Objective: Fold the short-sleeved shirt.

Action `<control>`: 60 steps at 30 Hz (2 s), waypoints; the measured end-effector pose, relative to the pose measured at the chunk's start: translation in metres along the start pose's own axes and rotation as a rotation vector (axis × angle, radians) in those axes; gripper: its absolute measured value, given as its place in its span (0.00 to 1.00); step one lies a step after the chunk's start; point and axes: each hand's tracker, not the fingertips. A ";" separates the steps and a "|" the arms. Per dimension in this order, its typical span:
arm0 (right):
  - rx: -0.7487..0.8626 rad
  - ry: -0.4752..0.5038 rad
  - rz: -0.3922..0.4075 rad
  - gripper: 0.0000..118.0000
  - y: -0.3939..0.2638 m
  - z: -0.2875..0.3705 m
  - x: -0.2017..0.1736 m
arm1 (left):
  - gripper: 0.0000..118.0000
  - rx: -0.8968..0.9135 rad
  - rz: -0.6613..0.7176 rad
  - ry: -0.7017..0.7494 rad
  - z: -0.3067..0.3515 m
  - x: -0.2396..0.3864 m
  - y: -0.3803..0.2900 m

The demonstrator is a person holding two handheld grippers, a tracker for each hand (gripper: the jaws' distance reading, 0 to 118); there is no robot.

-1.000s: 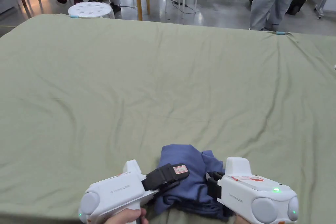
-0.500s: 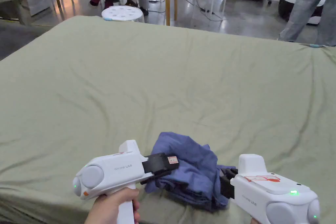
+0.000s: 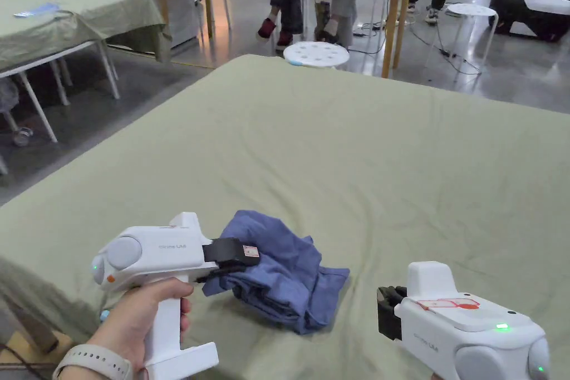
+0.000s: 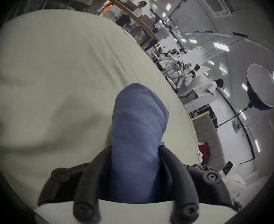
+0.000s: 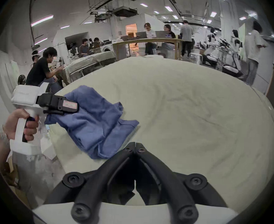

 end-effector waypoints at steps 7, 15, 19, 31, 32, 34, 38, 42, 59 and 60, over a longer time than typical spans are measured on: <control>0.001 0.038 0.034 0.00 0.028 -0.040 -0.036 | 0.25 0.012 -0.007 0.087 0.048 -0.064 0.086; -0.021 0.047 0.050 0.00 0.029 -0.055 -0.049 | 0.50 0.042 0.061 0.089 0.057 -0.093 0.088; -0.027 0.046 0.046 0.00 0.026 -0.057 -0.045 | 0.96 0.110 0.057 0.163 0.077 -0.094 0.084; 0.024 0.049 0.023 0.00 0.019 -0.009 -0.035 | 0.00 0.267 -0.139 0.514 0.150 -0.032 0.063; 0.030 0.046 0.024 0.00 0.018 -0.004 -0.032 | 0.00 0.269 -0.165 0.518 0.146 -0.025 0.060; 0.042 0.029 0.023 0.00 0.014 0.007 -0.024 | 0.00 0.249 -0.241 0.488 0.130 0.006 0.046; 0.069 -0.050 -0.010 0.00 0.005 0.034 0.007 | 0.00 0.264 -0.428 0.477 0.076 0.086 0.000; 0.093 -0.176 -0.031 0.00 -0.004 0.065 0.056 | 0.00 0.277 -0.585 0.405 0.011 0.171 -0.062; 0.406 -0.567 -0.131 0.00 -0.008 0.251 0.241 | 0.00 0.446 -0.896 0.249 -0.085 0.404 -0.149; 0.438 -0.558 -0.141 0.00 -0.006 0.259 0.243 | 0.00 0.469 -0.921 0.244 -0.085 0.414 -0.149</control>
